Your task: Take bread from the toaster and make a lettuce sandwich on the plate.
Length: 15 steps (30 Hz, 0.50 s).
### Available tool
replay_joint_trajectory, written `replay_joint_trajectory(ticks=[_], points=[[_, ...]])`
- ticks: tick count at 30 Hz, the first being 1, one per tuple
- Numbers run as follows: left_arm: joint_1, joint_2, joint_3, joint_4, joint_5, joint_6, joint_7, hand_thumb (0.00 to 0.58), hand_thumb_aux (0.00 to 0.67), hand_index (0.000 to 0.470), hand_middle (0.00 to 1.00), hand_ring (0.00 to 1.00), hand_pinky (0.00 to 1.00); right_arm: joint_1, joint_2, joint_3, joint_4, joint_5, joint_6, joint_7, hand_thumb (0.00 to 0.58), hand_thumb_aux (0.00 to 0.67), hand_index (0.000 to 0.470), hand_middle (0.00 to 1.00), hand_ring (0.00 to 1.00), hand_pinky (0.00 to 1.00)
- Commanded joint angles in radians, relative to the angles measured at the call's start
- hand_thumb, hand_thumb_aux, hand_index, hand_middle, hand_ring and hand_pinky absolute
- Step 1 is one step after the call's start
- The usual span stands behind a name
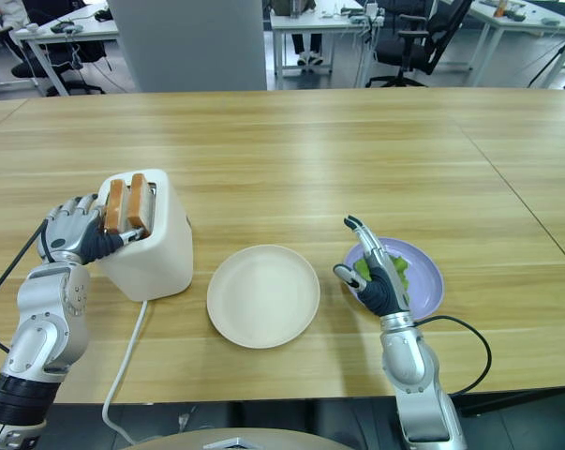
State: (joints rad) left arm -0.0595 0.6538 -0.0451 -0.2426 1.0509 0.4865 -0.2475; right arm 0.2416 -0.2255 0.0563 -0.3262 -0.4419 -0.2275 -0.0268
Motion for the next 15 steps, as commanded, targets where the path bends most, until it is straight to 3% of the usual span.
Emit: replay_joint_trajectory(ticks=[1, 2, 4, 5, 6, 15], points=[[0.006, -0.023, 0.024, 0.025, -0.047, -0.005, 0.011, 0.580, 0.670, 0.460, 0.11, 0.11, 0.11, 0.008, 0.000, 0.002, -0.015, 0.000, 0.014, 0.007, 0.000, 0.000, 0.000, 0.00, 0.00, 0.00], [0.004, -0.026, 0.030, 0.021, -0.057, -0.007, 0.016, 0.580, 0.670, 0.460, 0.42, 0.42, 0.42, 0.009, 0.000, 0.002, -0.017, 0.000, 0.014, 0.007, 0.000, 0.000, 0.000, 0.00, 0.00, 0.00], [0.002, -0.028, 0.041, 0.021, -0.073, -0.011, 0.026, 0.580, 0.670, 0.460, 0.90, 0.90, 0.90, 0.011, 0.000, 0.001, -0.020, 0.000, 0.015, 0.007, 0.000, 0.000, 0.000, 0.00, 0.00, 0.00], [0.001, -0.026, 0.044, 0.021, -0.077, -0.012, 0.028, 0.580, 0.670, 0.460, 0.96, 0.96, 0.96, 0.011, -0.001, 0.001, -0.021, 0.000, 0.015, 0.008, 0.000, 0.000, 0.000, 0.00, 0.00, 0.00], [0.002, -0.025, 0.047, 0.020, -0.082, -0.013, 0.029, 0.580, 0.670, 0.460, 1.00, 1.00, 1.00, 0.012, -0.001, 0.000, -0.021, 0.000, 0.016, 0.008, 0.000, 0.000, 0.000, 0.00, 0.00, 0.00], [0.024, -0.001, 0.073, 0.005, -0.093, -0.034, 0.039, 0.580, 0.670, 0.460, 1.00, 1.00, 1.00, 0.011, -0.006, -0.001, -0.021, 0.005, 0.015, 0.012, 0.000, 0.000, 0.000, 0.00, 0.00, 0.00]])
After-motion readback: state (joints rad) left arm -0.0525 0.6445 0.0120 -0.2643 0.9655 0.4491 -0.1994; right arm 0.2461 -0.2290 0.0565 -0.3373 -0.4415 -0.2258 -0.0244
